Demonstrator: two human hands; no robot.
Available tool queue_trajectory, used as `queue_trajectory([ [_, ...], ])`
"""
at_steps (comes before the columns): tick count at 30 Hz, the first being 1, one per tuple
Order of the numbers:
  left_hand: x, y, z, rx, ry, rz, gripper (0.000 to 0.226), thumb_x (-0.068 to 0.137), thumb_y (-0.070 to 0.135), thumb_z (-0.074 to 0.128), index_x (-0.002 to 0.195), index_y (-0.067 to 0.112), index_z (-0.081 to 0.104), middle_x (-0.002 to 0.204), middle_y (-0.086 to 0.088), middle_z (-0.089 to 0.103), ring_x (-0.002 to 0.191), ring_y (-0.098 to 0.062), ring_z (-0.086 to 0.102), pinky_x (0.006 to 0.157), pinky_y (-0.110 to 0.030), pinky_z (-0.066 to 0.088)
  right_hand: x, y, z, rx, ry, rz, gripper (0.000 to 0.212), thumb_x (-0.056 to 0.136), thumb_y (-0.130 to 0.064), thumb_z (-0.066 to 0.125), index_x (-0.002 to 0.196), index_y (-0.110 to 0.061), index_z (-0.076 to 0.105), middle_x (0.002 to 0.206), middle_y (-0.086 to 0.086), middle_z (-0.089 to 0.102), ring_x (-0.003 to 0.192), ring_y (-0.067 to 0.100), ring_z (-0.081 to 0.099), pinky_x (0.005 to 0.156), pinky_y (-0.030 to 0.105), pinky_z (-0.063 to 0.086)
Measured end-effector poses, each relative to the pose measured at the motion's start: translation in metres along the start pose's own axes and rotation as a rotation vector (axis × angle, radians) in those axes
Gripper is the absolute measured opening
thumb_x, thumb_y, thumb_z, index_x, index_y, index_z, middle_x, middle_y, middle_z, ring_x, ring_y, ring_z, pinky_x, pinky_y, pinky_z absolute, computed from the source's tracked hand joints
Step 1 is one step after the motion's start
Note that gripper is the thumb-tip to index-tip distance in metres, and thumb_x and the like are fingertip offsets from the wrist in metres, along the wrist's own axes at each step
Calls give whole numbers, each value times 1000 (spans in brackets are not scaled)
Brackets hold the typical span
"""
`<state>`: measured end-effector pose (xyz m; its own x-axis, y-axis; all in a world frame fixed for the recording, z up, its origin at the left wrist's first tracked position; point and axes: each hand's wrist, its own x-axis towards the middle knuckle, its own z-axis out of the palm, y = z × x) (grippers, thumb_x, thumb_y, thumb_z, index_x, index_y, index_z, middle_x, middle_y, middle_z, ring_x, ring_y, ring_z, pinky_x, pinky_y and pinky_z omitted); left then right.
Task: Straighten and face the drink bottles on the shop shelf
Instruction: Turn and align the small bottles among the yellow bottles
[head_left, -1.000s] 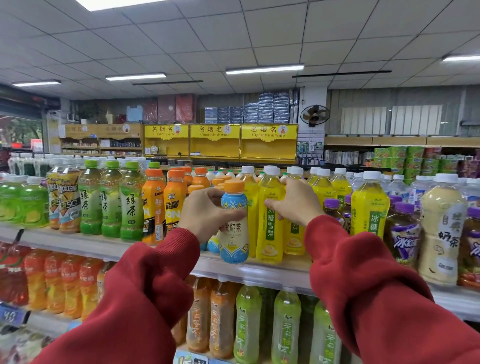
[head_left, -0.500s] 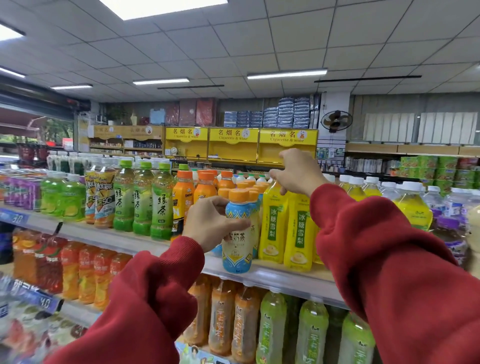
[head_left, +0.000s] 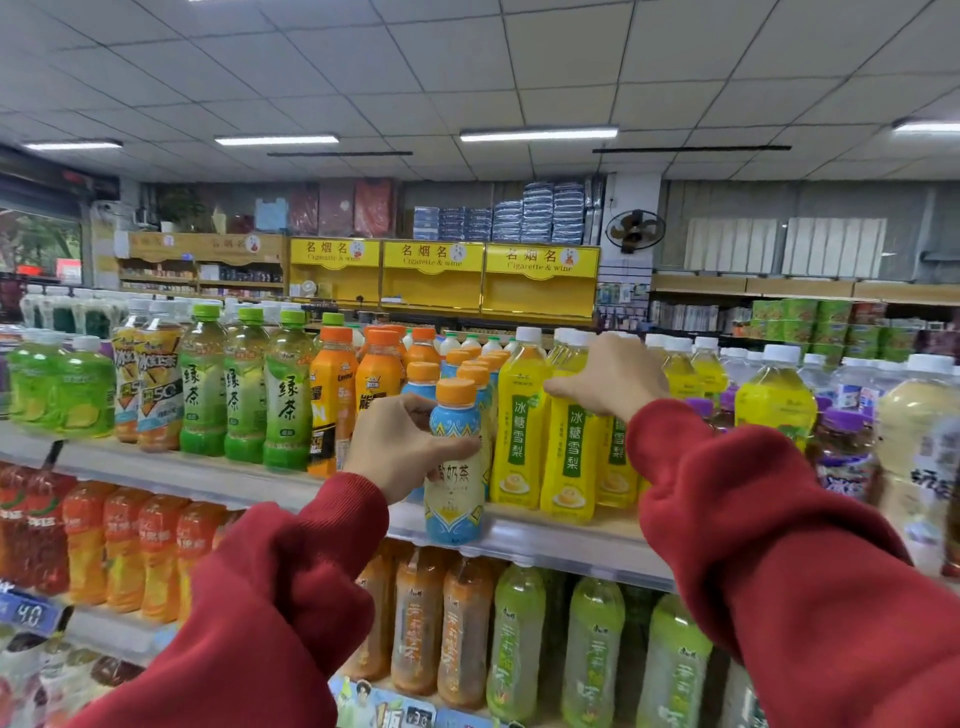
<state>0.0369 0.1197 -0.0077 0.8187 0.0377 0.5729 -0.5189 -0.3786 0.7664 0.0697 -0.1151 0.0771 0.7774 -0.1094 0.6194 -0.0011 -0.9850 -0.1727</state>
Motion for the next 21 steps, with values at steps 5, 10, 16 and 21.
queue_trajectory([
  [5, 1, 2, 7, -29, -15, 0, 24, 70, 15, 95, 81, 16, 73, 69, 5, 77, 40, 3, 62, 38, -12, 45, 1, 17, -14, -29, 31, 40, 60, 63, -69, 76, 64, -15, 49, 72, 5, 61, 65, 25, 54, 52, 29, 35],
  [10, 5, 4, 19, 8, -24, -7, 29, 69, 23, 96, 86, 15, 74, 76, -2, 79, 42, 3, 62, 41, -16, 47, -5, 36, -21, -8, 30, 64, 55, 66, -61, 80, 64, -11, 58, 62, 4, 64, 65, 25, 64, 52, 31, 46],
  [16, 6, 13, 29, 0, -36, -19, 50, 67, 27, 96, 105, 6, 72, 91, -10, 81, 44, -3, 61, 41, -17, 46, -4, 49, -29, -23, -4, 65, 53, 67, -61, 79, 64, -10, 65, 61, 3, 68, 61, 21, 65, 60, 33, 52],
  [21, 3, 19, 27, 11, -47, -16, 57, 69, 25, 96, 114, 2, 70, 96, -14, 80, 50, -9, 61, 43, -17, 45, -7, 51, -29, -5, -36, 61, 49, 69, -57, 80, 56, -12, 67, 41, -5, 63, 49, 12, 67, 62, 31, 55],
])
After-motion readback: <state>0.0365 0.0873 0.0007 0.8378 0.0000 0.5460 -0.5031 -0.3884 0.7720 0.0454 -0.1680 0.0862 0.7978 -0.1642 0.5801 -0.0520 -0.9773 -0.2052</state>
